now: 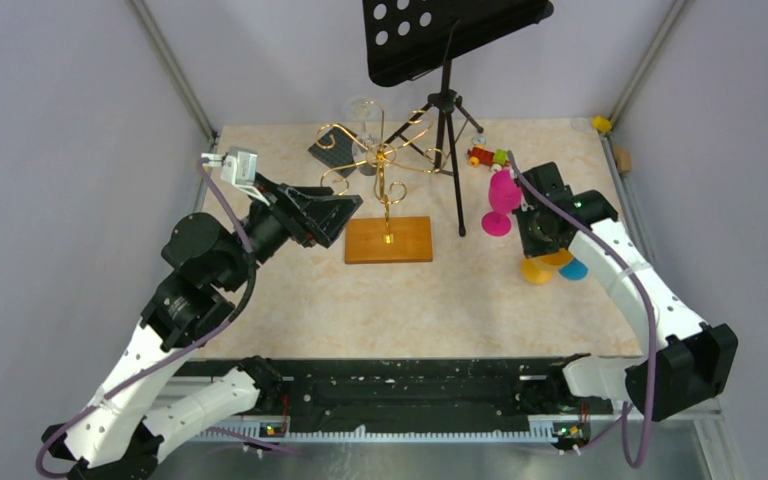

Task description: Take the wine glass off the wine glass rack

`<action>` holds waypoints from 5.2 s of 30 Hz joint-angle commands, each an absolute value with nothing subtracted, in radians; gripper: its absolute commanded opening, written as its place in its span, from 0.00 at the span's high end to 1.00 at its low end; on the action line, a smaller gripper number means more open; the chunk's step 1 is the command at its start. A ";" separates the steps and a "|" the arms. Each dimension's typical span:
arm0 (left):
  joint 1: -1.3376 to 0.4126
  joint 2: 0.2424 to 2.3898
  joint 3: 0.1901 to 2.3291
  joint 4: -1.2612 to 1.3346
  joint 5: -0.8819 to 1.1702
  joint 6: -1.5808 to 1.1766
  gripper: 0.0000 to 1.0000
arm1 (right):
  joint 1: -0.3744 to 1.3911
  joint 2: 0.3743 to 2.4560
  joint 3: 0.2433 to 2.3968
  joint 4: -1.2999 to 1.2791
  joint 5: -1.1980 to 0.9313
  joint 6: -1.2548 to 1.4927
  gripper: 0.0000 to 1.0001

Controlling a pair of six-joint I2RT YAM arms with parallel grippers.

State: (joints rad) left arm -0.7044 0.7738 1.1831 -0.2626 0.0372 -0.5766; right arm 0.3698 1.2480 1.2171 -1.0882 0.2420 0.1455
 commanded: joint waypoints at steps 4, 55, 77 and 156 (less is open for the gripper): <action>-0.702 0.780 1.215 -0.248 0.022 -0.570 0.15 | 0.335 1.284 1.212 -1.036 0.231 0.129 1.00; -0.288 1.511 1.851 -0.481 0.054 -0.459 0.30 | 0.318 0.800 1.268 -0.717 0.065 0.324 0.63; -0.130 1.752 1.862 -0.267 0.525 -0.759 0.44 | 0.319 0.753 1.210 -0.717 0.030 0.358 0.66; -0.094 1.743 1.756 0.108 0.903 -1.170 1.00 | 0.318 0.683 1.169 -0.676 -0.032 0.399 0.71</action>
State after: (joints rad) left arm -0.1181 1.8088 1.6966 0.1616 0.9089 -1.2625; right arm 0.3248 0.6960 1.1389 -0.6975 -0.0257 0.3965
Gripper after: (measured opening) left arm 0.023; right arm 0.297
